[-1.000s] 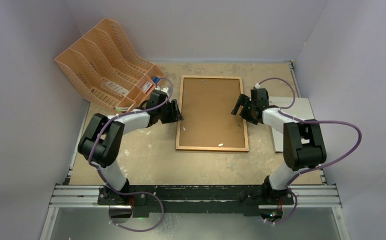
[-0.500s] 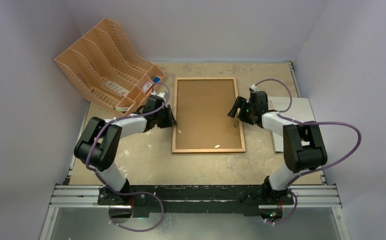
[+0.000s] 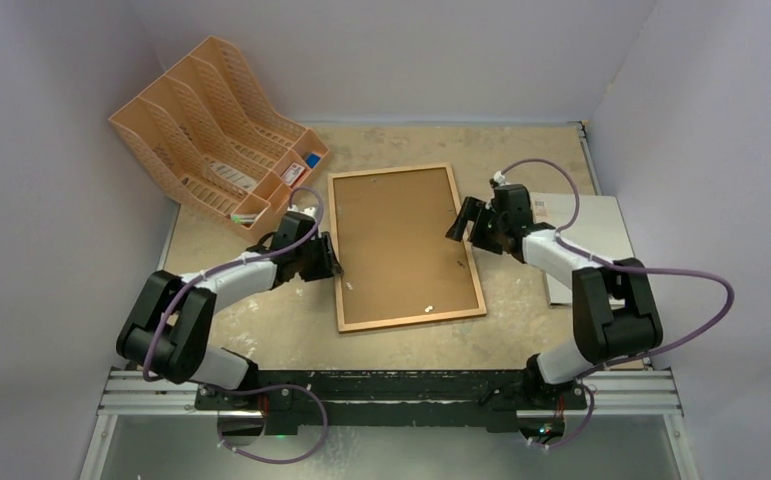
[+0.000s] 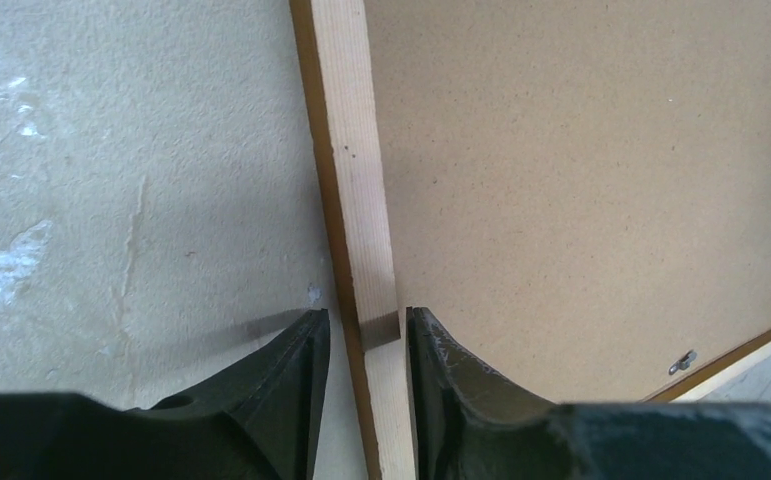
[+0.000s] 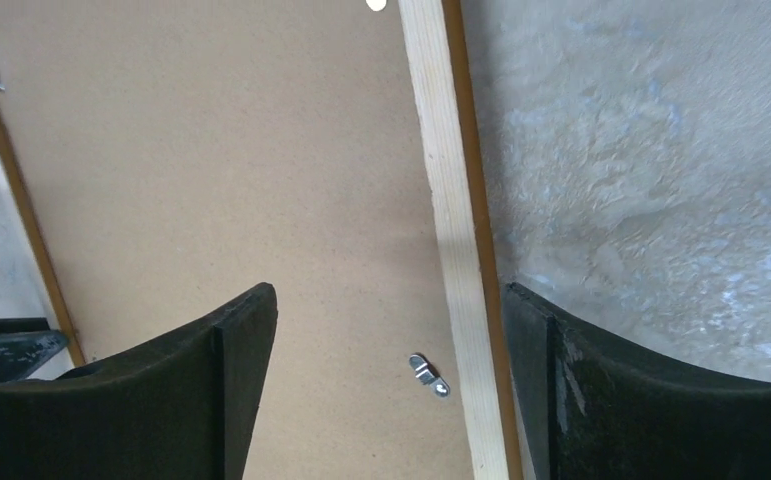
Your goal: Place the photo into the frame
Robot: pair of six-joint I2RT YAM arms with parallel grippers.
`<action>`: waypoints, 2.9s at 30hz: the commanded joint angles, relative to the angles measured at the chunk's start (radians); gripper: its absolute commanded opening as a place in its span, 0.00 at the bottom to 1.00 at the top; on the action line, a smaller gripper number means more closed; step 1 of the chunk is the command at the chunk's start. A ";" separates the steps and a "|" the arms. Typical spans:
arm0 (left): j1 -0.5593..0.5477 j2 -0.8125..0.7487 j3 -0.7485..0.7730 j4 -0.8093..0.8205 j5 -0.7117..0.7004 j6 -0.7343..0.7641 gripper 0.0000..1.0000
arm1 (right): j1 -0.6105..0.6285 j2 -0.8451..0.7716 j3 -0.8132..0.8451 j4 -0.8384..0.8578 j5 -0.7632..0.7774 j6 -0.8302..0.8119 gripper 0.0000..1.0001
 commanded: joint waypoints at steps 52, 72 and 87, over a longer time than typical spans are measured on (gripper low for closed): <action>-0.005 -0.003 -0.080 0.000 -0.011 0.011 0.00 | 0.597 0.404 0.209 0.380 -0.268 0.163 0.22; -0.005 0.013 -0.080 0.013 0.004 0.004 0.00 | 0.609 0.430 0.163 0.527 -0.298 0.254 0.18; -0.005 0.014 -0.093 0.041 0.041 -0.017 0.00 | 0.636 0.451 0.113 0.643 -0.275 0.296 0.23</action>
